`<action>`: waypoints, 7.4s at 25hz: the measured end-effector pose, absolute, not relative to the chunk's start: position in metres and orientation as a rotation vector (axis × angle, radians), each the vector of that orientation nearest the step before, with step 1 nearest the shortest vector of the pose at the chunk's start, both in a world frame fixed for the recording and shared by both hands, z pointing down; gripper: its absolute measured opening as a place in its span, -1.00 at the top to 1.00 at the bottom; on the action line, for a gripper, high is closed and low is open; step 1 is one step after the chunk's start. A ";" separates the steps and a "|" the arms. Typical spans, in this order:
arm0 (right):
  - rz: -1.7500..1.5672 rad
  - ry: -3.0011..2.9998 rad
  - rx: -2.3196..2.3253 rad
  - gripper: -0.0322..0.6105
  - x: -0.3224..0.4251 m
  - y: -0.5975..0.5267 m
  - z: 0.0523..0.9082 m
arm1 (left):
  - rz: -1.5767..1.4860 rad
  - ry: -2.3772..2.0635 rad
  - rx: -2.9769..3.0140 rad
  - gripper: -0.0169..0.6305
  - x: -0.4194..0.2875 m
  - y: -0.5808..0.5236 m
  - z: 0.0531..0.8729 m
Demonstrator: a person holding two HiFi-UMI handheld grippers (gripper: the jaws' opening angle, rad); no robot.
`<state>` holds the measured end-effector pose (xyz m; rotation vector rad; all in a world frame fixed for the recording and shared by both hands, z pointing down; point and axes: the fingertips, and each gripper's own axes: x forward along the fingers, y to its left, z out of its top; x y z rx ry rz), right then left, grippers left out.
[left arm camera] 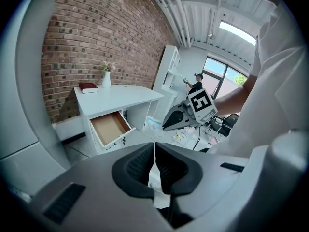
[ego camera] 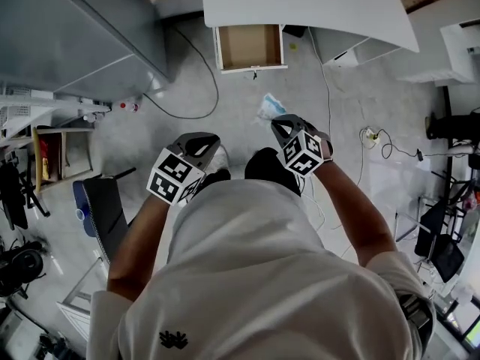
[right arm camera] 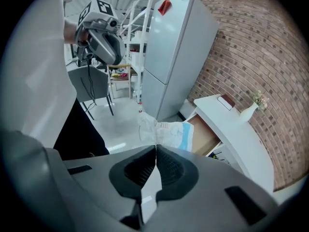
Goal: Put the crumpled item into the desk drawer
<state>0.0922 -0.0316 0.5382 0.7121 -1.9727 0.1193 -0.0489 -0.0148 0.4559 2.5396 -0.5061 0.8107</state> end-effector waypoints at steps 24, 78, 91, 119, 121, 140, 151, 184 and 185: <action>-0.082 -1.829 0.378 0.80 0.186 -0.382 0.753 | 0.826 -0.789 2.265 0.86 0.047 -0.235 0.506; 0.074 -1.747 0.396 0.74 0.191 -0.417 0.817 | 0.719 -0.823 2.201 0.86 0.044 -0.267 0.523; 0.109 -1.810 0.561 0.77 0.174 -0.313 0.703 | 0.677 -0.758 2.357 0.86 0.007 -0.185 0.465; 0.160 -1.910 0.719 0.80 0.093 -0.095 0.563 | 0.643 -0.766 2.482 0.86 -0.095 -0.044 0.439; 0.181 -1.933 0.729 0.81 0.083 -0.081 0.554 | 0.647 -0.763 2.484 0.86 -0.101 -0.036 0.441; 0.248 -2.048 0.732 0.81 0.034 -0.011 0.505 | 0.651 -0.690 2.526 0.86 -0.104 0.000 0.433; 0.254 -2.082 0.745 0.81 0.030 -0.015 0.491 | 0.663 -0.679 2.537 0.86 -0.097 -0.006 0.426; 0.239 -2.148 0.691 0.81 0.062 -0.107 0.500 | 0.727 -0.700 2.460 0.86 -0.059 -0.094 0.450; 0.234 -2.150 0.681 0.81 0.065 -0.115 0.501 | 0.726 -0.705 2.462 0.86 -0.054 -0.103 0.449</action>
